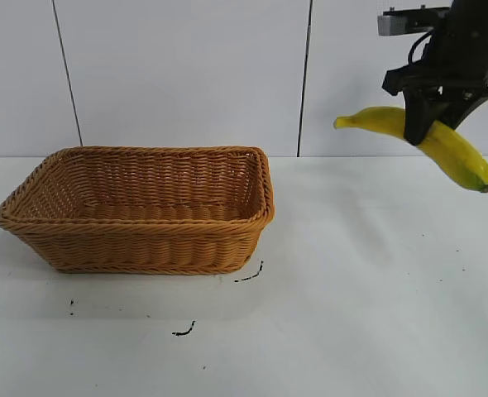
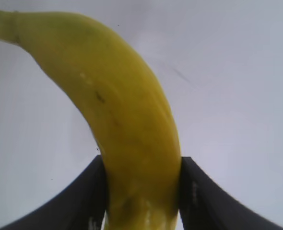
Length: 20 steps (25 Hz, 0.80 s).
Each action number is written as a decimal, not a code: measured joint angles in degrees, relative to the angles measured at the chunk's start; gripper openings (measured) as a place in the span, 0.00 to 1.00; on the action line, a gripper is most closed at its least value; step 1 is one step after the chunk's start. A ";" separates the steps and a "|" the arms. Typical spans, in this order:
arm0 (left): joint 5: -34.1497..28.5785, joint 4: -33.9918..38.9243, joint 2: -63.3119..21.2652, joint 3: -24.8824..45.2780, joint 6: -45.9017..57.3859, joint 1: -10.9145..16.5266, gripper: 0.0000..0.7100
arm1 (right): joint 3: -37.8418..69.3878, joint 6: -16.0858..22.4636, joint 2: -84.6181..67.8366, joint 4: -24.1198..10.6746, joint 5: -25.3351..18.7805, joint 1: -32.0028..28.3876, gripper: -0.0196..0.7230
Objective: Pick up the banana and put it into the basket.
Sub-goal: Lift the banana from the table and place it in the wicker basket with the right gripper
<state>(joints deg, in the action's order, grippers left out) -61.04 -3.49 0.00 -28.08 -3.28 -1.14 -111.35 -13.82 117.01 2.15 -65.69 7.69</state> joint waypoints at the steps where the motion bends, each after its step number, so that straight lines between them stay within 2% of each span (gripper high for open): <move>1: 0.00 0.00 0.00 0.00 0.00 0.00 0.98 | -1.13 -0.52 0.29 -0.08 -0.08 0.62 0.45; 7: 0.00 0.00 0.00 0.00 0.00 0.00 0.98 | -4.35 -3.04 2.21 -1.38 -0.67 6.34 0.45; 14: 0.00 0.00 0.00 0.00 0.00 0.00 0.98 | -4.46 -5.66 2.21 -4.32 2.81 17.15 0.45; 20: 0.00 0.00 0.00 0.00 0.00 0.00 0.98 | -4.46 -7.86 3.29 -5.15 5.03 24.26 0.45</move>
<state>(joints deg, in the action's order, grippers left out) -61.04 -3.49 0.00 -28.08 -3.28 -1.14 -115.81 -21.68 120.30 -2.99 -60.67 31.95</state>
